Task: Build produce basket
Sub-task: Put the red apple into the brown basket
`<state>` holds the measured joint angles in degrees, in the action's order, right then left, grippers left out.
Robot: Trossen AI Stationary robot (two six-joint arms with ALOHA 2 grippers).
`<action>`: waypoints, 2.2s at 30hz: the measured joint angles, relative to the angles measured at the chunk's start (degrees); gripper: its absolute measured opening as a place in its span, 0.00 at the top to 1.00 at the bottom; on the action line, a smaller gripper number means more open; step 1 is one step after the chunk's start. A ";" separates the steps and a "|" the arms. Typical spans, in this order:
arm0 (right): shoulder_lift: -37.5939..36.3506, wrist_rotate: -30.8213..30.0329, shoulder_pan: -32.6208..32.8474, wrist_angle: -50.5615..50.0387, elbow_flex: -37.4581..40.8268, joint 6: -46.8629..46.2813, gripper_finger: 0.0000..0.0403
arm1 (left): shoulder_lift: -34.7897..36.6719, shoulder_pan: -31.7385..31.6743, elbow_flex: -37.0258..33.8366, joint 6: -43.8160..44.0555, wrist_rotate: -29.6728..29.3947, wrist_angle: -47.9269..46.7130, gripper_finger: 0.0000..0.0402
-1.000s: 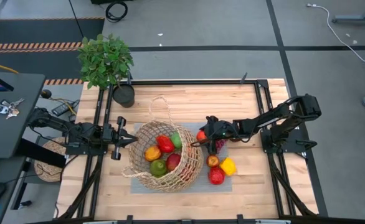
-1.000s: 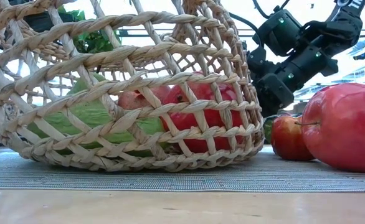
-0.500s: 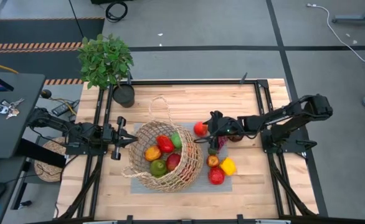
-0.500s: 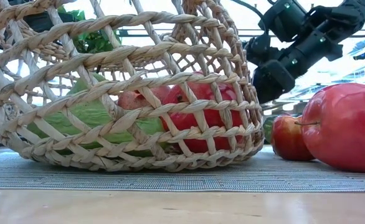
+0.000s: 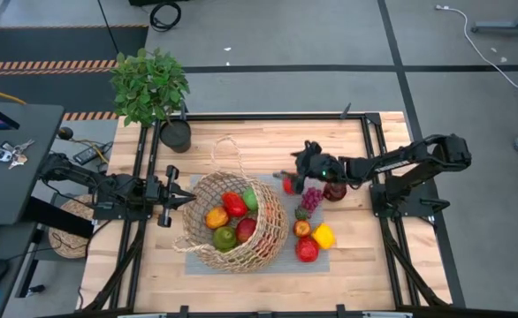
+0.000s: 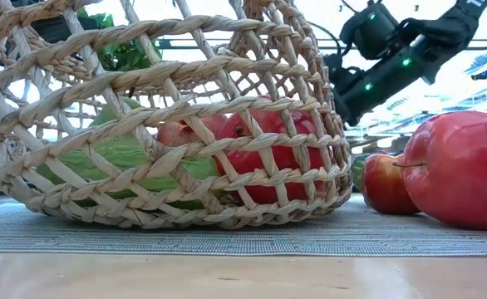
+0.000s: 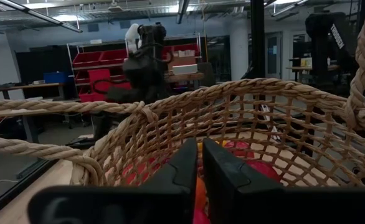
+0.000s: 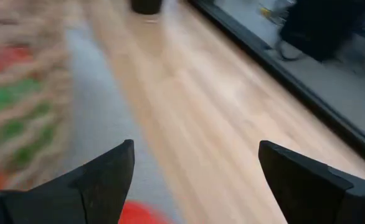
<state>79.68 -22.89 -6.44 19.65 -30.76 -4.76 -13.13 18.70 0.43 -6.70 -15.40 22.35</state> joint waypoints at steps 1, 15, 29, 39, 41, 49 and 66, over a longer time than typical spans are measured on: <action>0.00 0.40 -0.92 0.10 0.18 0.02 0.14 | 0.02 0.00 -0.02 0.00 0.00 -0.02 0.93; 0.00 12.61 -1.54 -1.82 1.46 -0.63 0.07 | 0.00 0.01 -0.02 0.00 0.00 0.00 0.92; 10.98 11.10 -2.12 4.37 1.08 0.19 0.05 | 0.02 0.00 -0.01 0.00 0.01 0.02 0.91; 11.75 10.79 -3.01 3.53 1.07 -1.57 0.07 | 0.01 0.02 0.00 0.01 0.00 0.00 0.92; 10.49 10.45 -2.99 2.56 1.15 -1.26 0.10 | 0.02 0.00 -0.02 0.00 0.00 0.00 0.92; 6.72 10.02 -3.05 -0.01 1.48 -1.02 0.13 | 0.02 0.00 -0.01 0.00 0.01 0.00 0.92; -15.57 30.44 2.46 18.64 0.72 0.23 0.13 | 0.02 0.02 -0.01 0.00 0.02 0.01 0.93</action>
<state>64.11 7.55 -3.98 38.29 -30.04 -4.52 -13.10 18.71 0.41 -6.70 -15.38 22.36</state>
